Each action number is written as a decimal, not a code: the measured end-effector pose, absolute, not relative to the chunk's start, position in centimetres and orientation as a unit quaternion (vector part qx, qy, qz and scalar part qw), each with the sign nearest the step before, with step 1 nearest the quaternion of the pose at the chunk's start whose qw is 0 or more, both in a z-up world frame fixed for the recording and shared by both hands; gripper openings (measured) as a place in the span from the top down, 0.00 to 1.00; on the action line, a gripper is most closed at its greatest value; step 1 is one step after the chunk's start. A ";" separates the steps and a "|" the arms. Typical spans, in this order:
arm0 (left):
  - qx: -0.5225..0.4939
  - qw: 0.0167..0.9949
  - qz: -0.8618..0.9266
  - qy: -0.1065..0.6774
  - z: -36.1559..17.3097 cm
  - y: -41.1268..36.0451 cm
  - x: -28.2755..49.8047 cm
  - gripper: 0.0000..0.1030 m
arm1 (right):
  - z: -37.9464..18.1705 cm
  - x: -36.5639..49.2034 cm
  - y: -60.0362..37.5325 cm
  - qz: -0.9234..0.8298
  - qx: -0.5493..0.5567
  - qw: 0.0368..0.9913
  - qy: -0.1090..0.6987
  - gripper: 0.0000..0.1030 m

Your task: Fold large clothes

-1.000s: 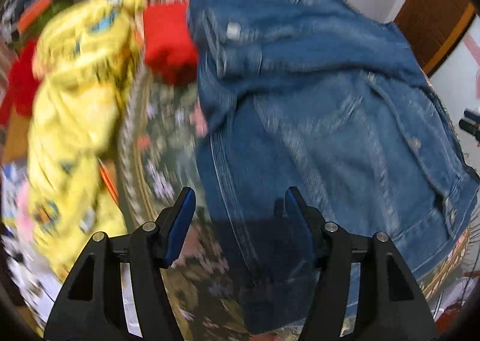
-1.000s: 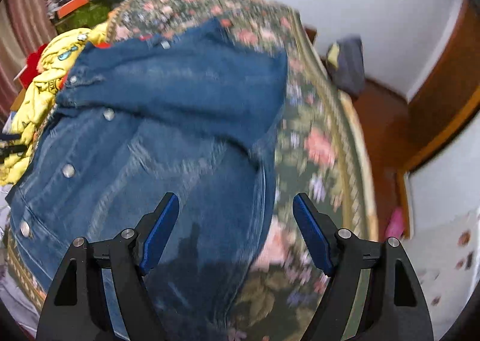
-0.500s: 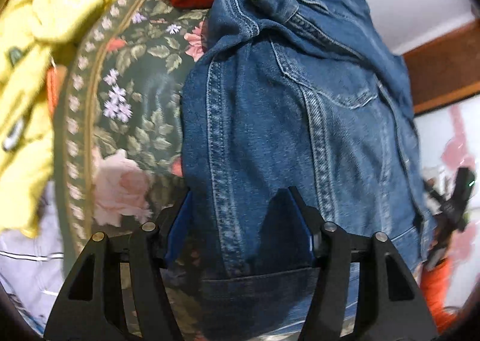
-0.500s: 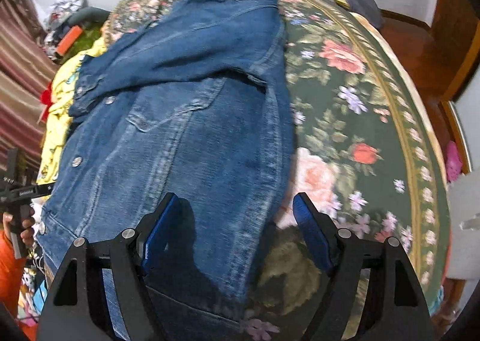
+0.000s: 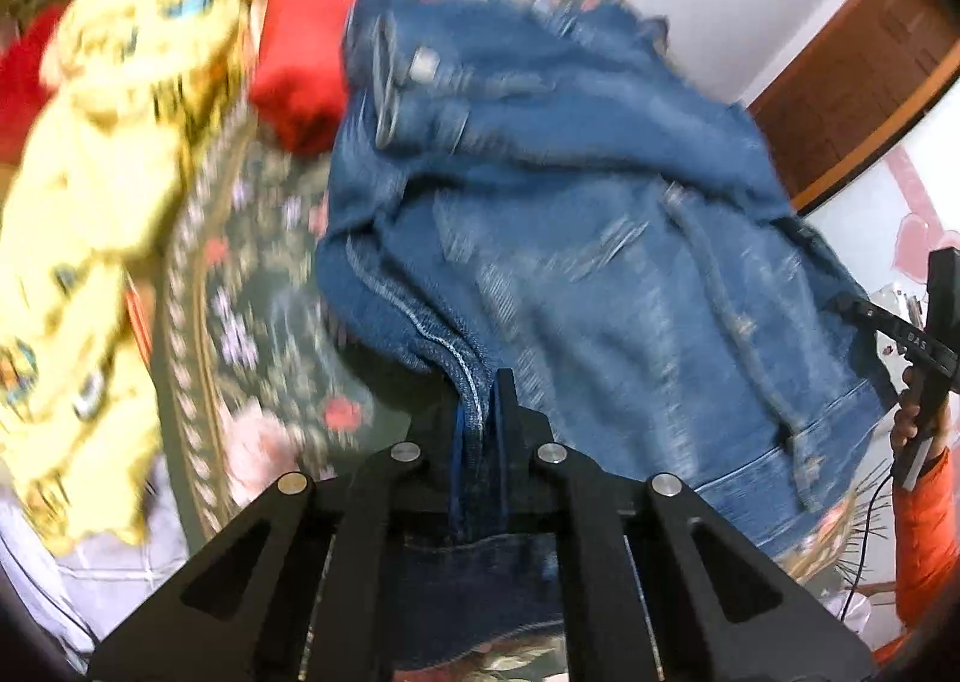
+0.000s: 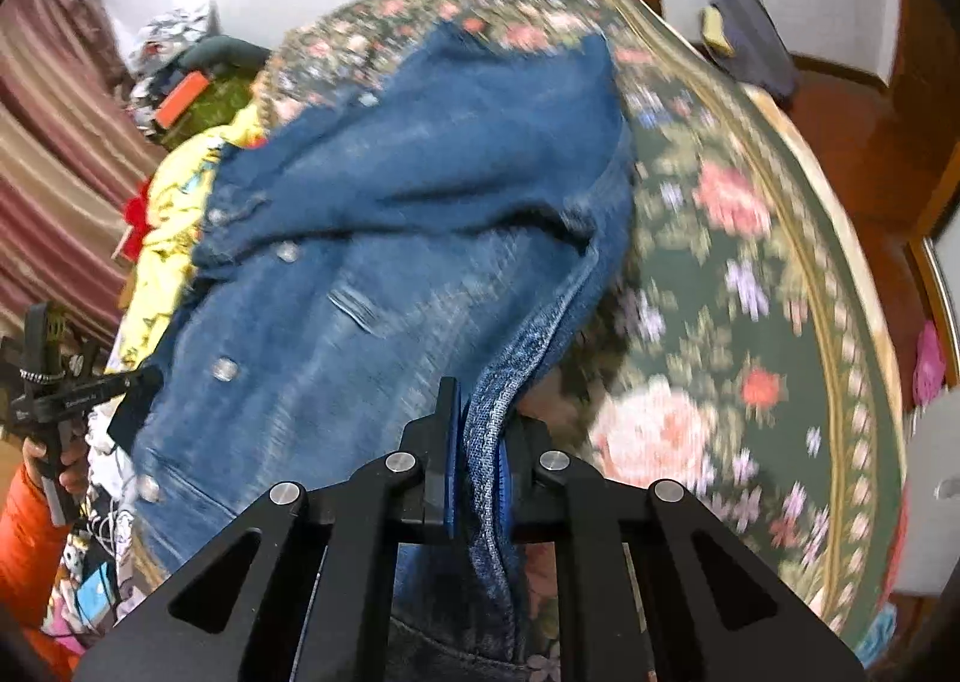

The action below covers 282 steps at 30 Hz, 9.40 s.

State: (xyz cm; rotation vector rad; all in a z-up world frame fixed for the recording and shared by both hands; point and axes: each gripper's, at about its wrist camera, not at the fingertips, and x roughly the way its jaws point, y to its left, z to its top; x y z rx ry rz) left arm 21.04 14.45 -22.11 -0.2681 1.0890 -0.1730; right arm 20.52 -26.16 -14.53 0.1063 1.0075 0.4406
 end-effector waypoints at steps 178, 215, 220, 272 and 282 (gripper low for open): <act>-0.396 0.801 -0.071 0.443 -29.3 18.4 35.0 0.27 | -18.3 32.2 -14.7 0.203 -0.081 0.860 0.462 0.20; -0.091 0.953 0.040 0.285 -11.2 6.1 34.9 0.74 | -19.2 32.2 -8.1 0.257 -0.081 0.817 0.509 0.18; -0.082 0.953 0.036 0.290 -11.7 5.0 35.1 0.75 | -17.9 32.1 -10.0 0.267 -0.057 0.816 0.510 0.19; 0.038 0.895 -0.071 0.439 -18.0 -2.3 35.1 0.39 | -10.8 31.1 -22.9 0.175 0.000 0.886 0.430 0.19; 0.071 0.919 -0.042 0.386 -19.8 -1.5 32.1 0.28 | -14.4 33.5 -25.8 0.131 -0.004 0.871 0.473 0.18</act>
